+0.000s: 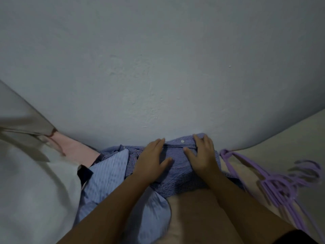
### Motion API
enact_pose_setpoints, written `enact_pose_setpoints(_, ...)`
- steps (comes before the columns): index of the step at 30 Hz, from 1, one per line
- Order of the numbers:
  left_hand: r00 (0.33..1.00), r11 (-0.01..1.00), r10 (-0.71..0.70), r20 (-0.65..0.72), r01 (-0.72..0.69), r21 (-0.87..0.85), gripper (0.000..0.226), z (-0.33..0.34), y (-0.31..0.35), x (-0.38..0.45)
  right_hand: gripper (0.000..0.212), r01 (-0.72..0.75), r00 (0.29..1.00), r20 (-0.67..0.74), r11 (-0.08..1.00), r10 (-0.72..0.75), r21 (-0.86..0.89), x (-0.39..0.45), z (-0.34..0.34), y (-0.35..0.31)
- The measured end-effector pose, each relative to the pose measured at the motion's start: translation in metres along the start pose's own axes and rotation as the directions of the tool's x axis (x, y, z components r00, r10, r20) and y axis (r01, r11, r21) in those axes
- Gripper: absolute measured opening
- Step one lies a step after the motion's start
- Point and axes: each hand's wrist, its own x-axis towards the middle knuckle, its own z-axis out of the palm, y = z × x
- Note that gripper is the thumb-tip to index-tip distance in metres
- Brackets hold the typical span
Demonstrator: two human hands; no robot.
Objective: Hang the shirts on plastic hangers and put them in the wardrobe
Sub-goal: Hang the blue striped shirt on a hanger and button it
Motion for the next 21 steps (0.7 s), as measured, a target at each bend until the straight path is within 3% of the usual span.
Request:
enact_pose_setpoints(4,0.994,0.993,-0.063,0.093,0.053,0.103,0.102,0.019,-0.002,0.023,0.074,-0.004,0.999,0.033,1.000,0.003,0.013,0.008,0.003,0.009)
enact_pose_setpoints(10,0.928,0.975,-0.208,0.309,0.222,-0.010,0.099,0.020,-0.006,0.003,0.069,-0.192,0.974,0.143,0.975,0.175,0.114,-0.032,0.013,0.036)
enact_pose_setpoints(15,0.906,0.978,-0.189,0.380,0.207,-0.005,0.095,0.009,0.005,-0.031,0.112,-0.270,0.957,0.178,0.929,0.230,0.254,-0.080,0.020,0.041)
enact_pose_setpoints(21,0.866,0.953,-0.235,0.442,0.296,-0.073,0.105,-0.002,0.011,-0.064,0.076,-0.308,0.940,0.237,0.910,0.245,0.277,-0.116,0.009,0.030)
